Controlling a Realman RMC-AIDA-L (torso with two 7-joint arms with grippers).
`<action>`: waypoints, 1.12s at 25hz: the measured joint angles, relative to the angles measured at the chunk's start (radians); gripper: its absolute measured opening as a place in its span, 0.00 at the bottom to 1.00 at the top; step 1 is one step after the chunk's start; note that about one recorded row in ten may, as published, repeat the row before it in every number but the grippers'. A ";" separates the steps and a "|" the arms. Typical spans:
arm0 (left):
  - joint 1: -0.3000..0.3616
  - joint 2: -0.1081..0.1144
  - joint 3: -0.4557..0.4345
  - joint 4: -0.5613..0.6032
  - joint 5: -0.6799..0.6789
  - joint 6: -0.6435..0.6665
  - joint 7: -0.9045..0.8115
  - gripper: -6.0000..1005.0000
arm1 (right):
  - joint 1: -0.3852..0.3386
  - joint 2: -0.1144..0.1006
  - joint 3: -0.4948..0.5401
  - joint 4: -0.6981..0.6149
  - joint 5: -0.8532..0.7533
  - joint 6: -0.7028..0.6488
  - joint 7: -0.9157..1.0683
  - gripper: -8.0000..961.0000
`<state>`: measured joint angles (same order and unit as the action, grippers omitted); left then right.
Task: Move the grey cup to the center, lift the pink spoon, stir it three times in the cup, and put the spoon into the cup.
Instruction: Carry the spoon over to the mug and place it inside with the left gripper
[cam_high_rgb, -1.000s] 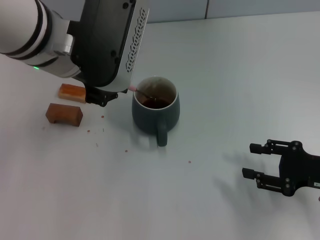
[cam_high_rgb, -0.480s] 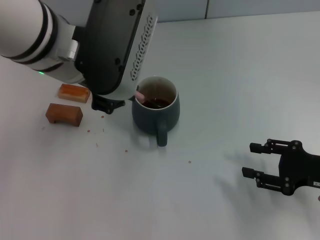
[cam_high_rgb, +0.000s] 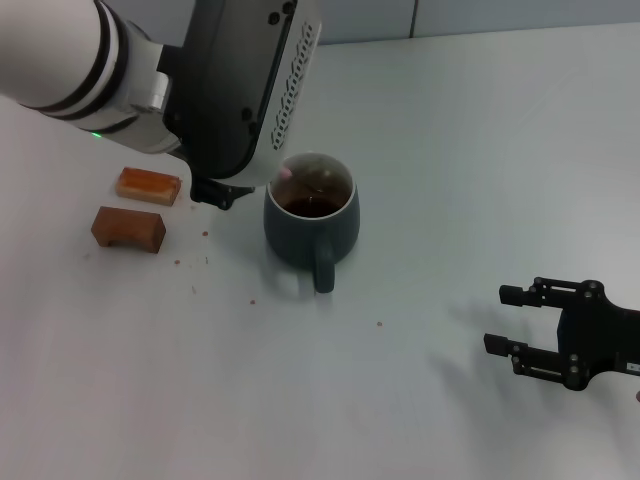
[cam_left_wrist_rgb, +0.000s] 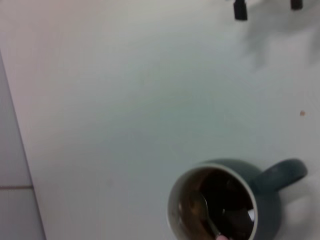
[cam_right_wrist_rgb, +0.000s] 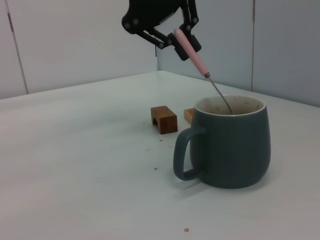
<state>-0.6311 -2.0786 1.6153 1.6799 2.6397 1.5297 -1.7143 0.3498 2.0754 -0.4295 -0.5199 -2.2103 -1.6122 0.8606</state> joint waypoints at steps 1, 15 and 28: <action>0.000 0.000 0.000 -0.003 0.011 -0.001 -0.003 0.19 | 0.000 0.000 0.000 0.000 0.000 0.000 0.000 0.65; 0.019 0.002 -0.002 0.036 -0.001 0.075 -0.004 0.20 | 0.003 0.000 0.000 0.000 0.000 0.000 0.000 0.65; 0.017 0.000 0.021 0.008 -0.016 -0.011 -0.009 0.20 | 0.000 0.000 0.000 0.001 0.000 -0.006 0.002 0.65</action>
<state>-0.6140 -2.0785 1.6360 1.6882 2.6238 1.5190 -1.7232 0.3499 2.0754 -0.4295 -0.5185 -2.2105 -1.6186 0.8622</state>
